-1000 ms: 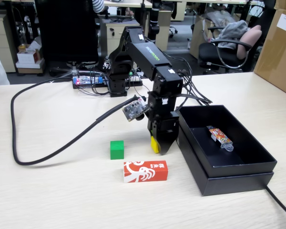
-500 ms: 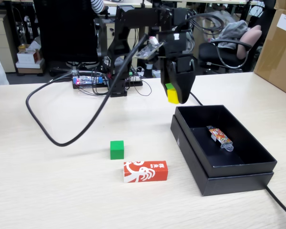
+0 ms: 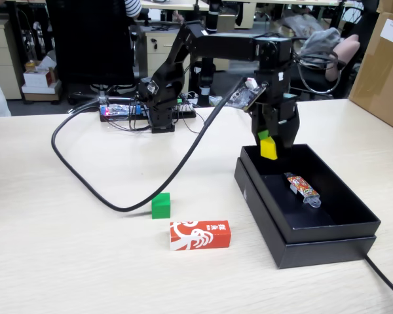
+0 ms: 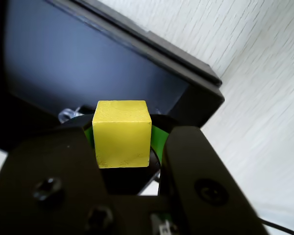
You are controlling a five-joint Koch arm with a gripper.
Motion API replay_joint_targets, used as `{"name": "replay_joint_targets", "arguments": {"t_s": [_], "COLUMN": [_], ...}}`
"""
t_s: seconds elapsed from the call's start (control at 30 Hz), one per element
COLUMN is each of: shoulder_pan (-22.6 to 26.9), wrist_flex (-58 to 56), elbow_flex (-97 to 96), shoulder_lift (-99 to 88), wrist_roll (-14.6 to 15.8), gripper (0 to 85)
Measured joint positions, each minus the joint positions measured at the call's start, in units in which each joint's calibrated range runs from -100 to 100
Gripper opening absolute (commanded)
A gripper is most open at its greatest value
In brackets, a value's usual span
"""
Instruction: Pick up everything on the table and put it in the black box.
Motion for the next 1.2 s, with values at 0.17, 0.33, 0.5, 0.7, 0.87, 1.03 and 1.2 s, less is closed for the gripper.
{"name": "replay_joint_targets", "arguments": {"t_s": [0.17, 0.33, 0.5, 0.7, 0.87, 1.03, 1.2], "shoulder_pan": [-0.54, -0.78, -1.07, -1.07, -0.88, -0.54, -1.66], "wrist_flex": [0.0, 0.0, 0.0, 0.0, 0.0, 0.0, 0.0], "elbow_flex": [0.0, 0.0, 0.0, 0.0, 0.0, 0.0, 0.0], "shoulder_lift": [2.41, 4.69, 8.74, 9.5, 9.5, 1.65, -15.71], "wrist_roll": [0.0, 0.0, 0.0, -0.05, -0.05, 0.0, 0.05], "gripper": [14.1, 14.2, 14.8, 30.3, 30.6, 35.1, 37.4]}}
